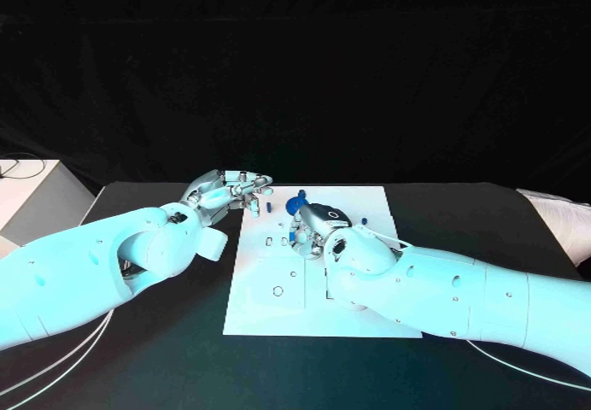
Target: Assemble the parts on the task board
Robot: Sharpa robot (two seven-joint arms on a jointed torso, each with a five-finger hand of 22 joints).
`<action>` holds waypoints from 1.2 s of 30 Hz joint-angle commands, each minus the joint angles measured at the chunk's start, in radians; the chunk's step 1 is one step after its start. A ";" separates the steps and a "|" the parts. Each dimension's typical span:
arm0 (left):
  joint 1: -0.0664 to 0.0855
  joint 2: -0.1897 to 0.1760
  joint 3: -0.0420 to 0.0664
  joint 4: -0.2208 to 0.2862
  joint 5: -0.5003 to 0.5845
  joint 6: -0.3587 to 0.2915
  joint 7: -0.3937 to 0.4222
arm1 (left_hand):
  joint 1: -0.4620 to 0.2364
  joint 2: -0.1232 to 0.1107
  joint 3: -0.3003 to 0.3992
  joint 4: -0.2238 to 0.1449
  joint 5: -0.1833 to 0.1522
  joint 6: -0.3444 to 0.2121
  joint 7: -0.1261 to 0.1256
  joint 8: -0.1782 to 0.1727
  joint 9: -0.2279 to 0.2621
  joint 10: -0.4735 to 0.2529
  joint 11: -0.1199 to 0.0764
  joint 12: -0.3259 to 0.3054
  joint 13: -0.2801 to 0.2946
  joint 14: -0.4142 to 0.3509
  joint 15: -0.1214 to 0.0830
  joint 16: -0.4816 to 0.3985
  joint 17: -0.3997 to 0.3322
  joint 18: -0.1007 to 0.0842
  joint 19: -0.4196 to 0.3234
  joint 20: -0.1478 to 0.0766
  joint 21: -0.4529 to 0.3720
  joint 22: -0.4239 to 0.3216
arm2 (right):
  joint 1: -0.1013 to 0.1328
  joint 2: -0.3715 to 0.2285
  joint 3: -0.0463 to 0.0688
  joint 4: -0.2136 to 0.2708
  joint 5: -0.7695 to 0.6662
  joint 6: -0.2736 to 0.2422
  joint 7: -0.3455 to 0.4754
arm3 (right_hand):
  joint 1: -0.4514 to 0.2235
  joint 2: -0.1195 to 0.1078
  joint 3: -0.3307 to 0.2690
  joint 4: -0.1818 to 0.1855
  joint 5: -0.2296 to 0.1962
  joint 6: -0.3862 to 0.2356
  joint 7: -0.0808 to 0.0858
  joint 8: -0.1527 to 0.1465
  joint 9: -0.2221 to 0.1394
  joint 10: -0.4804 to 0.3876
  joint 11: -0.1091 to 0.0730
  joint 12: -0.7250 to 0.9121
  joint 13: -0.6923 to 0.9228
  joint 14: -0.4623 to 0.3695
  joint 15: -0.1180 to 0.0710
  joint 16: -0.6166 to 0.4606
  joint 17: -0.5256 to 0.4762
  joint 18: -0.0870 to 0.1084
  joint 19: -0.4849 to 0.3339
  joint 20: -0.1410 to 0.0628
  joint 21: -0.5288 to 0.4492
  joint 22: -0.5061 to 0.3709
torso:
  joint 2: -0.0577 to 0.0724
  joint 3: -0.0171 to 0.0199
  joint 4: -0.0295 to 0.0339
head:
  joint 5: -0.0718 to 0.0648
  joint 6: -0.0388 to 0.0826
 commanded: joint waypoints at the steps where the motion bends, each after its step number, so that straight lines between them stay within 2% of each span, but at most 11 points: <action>1: 0.000 0.002 0.001 0.003 0.002 0.005 0.012 | -0.002 0.000 0.001 -0.001 -0.001 -0.003 -0.002 -0.001 0.001 -0.006 -0.002 -0.003 0.001 0.001 -0.002 0.003 0.001 0.015 -0.007 -0.002 0.005 0.001 | -0.002 0.003 -0.001 -0.004 -0.012 0.004 0.019 | -0.003 -0.005 0.001 -0.002 0.001 0.004 0.002 0.003 0.001 0.077 -0.003 0.000 0.233 0.106 -0.002 0.006 0.263 -0.007 0.105 -0.005 0.002 0.263 | 0.000 0.0002 -0.0007 | 0.002 -0.003; 4: 0.000 0.004 0.001 0.001 0.001 0.006 0.012 | 0.001 0.000 0.001 -0.003 -0.001 -0.003 -0.002 0.000 0.002 -0.006 -0.003 -0.002 0.002 0.001 -0.002 0.003 0.002 0.016 -0.007 -0.003 0.006 0.001 | -0.003 0.004 -0.002 -0.008 -0.011 0.003 0.022 | -0.003 -0.005 0.001 -0.002 0.001 0.004 0.002 0.003 0.001 0.077 -0.003 0.000 0.233 0.106 -0.002 0.006 0.263 -0.007 0.105 -0.005 0.002 0.263 | 0.000 0.0006 -0.0002 | 0.001 -0.003; 10: 0.000 0.010 0.001 -0.006 0.000 0.009 0.012 | 0.001 0.000 0.001 -0.003 -0.001 -0.003 -0.002 0.000 0.002 -0.006 -0.003 -0.002 0.002 0.001 -0.002 0.003 0.002 0.016 -0.007 -0.003 0.006 0.001 | -0.005 0.005 -0.003 -0.011 -0.010 -0.001 0.027 | -0.007 -0.006 0.001 -0.002 0.001 0.004 0.002 0.003 0.001 0.077 -0.002 0.001 0.233 0.106 -0.001 0.006 0.263 -0.007 0.105 -0.004 0.002 0.263 | 0.001 -0.0010 -0.0007 | 0.000 -0.005; 14: 0.000 0.012 0.001 -0.008 0.000 0.011 0.011 | 0.001 0.000 0.001 -0.003 -0.001 -0.003 -0.002 0.000 0.002 -0.006 -0.003 -0.002 0.002 0.001 -0.002 0.003 0.002 0.016 -0.007 -0.003 0.006 0.001 | -0.007 0.005 -0.004 -0.013 -0.010 -0.002 0.030 | -0.011 -0.010 0.001 -0.002 -0.001 0.003 0.003 0.004 0.000 0.077 -0.002 0.000 0.233 0.106 -0.001 0.006 0.263 -0.007 0.105 -0.004 0.002 0.263 | 0.000 0.0005 -0.0005 | 0.001 -0.008; 36: 0.000 0.013 0.001 -0.011 -0.008 0.019 0.010 | 0.001 0.000 0.001 -0.003 -0.001 -0.003 -0.002 0.000 0.002 -0.006 -0.003 -0.002 0.002 0.001 -0.002 0.003 0.002 0.016 -0.007 -0.003 0.006 0.001 | -0.013 0.008 -0.008 -0.022 -0.003 -0.003 0.042 | -0.030 -0.025 0.000 -0.002 -0.016 -0.017 0.008 -0.003 -0.005 0.066 0.003 -0.009 0.222 0.106 0.002 0.006 0.263 -0.007 0.105 -0.001 0.002 0.263 | 0.000 0.0012 -0.0012 | 0.003 -0.011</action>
